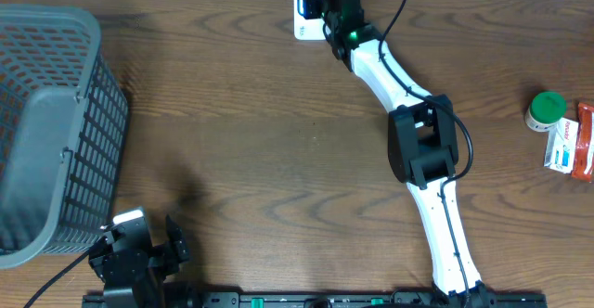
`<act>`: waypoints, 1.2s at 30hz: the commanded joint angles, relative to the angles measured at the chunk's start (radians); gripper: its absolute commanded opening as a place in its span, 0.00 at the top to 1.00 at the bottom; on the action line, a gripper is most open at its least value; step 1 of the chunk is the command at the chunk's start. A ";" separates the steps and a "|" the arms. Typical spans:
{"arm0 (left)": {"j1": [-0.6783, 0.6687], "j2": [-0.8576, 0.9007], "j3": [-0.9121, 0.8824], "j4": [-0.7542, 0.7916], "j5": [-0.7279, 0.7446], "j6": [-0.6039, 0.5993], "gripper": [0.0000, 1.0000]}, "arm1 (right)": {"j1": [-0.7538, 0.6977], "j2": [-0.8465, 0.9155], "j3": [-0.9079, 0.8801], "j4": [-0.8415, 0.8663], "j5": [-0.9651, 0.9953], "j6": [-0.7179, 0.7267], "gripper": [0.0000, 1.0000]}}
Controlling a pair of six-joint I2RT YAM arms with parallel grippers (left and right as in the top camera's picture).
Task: Scan the item barcode
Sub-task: 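Raise the tissue pack to the scanner and present its barcode, then carry the tissue pack to the far right and drop it there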
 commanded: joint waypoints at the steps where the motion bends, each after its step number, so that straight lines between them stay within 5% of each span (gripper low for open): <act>1: 0.000 0.000 0.013 -0.001 -0.012 -0.016 0.01 | -0.007 -0.042 0.056 -0.093 -0.010 -0.003 0.73; 9: 0.000 0.000 0.013 -0.001 -0.013 -0.016 0.01 | -0.058 -0.268 0.099 -0.603 0.059 -0.032 0.75; 22: 0.000 0.000 0.013 -0.001 -0.013 -0.016 0.02 | -0.339 -0.580 0.098 -1.442 0.515 -0.029 0.71; 36: 0.000 0.000 0.013 -0.001 -0.013 -0.016 0.02 | -0.850 -0.576 -0.227 -1.268 0.513 0.089 0.73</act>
